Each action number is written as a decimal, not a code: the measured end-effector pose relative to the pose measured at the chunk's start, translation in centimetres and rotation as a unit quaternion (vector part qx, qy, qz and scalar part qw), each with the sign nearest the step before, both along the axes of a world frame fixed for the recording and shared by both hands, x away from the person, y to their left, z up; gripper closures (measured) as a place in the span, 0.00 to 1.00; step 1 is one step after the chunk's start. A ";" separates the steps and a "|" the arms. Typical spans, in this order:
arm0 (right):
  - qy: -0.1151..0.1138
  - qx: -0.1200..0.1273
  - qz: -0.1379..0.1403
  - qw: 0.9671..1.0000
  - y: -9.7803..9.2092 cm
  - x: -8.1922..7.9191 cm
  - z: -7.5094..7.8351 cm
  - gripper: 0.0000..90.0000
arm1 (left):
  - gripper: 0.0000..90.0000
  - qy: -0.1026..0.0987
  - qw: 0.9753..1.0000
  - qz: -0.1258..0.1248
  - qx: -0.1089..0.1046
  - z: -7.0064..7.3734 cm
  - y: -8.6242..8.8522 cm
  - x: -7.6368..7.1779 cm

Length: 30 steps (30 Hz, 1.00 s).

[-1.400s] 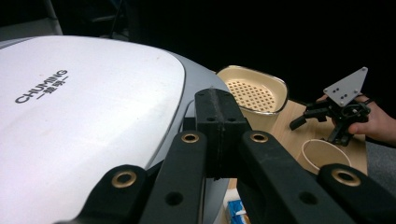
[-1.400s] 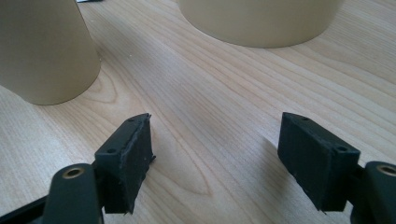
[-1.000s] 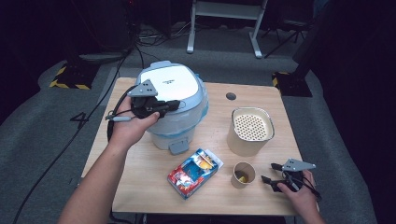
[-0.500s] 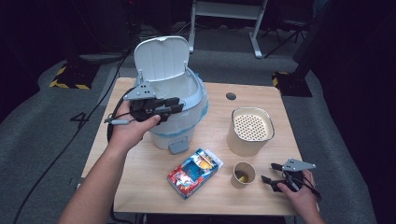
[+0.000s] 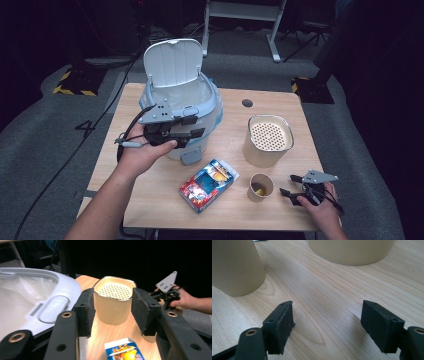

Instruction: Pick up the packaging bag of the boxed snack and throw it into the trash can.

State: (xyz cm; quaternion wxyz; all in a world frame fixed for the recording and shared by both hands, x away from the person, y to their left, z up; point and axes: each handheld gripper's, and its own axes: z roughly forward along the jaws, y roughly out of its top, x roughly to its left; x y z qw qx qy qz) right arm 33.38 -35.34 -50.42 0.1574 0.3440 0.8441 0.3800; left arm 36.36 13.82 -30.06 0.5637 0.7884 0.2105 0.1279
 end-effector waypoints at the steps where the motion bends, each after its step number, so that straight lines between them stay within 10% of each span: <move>1: 0.000 0.000 0.000 1.000 0.0 0.0 0.0 0.29 | 0.57 0.001 1.000 -0.003 -0.001 -0.3 -0.1 -0.2; 16: 0.000 0.000 0.000 1.000 0.0 0.0 0.0 0.29 | 0.51 0.050 0.999 0.000 0.017 -6.6 0.1 -2.2; 30: 0.000 0.000 0.000 1.000 0.0 0.0 0.0 0.29 | 0.51 0.116 0.992 0.026 0.035 -13.9 1.1 -2.6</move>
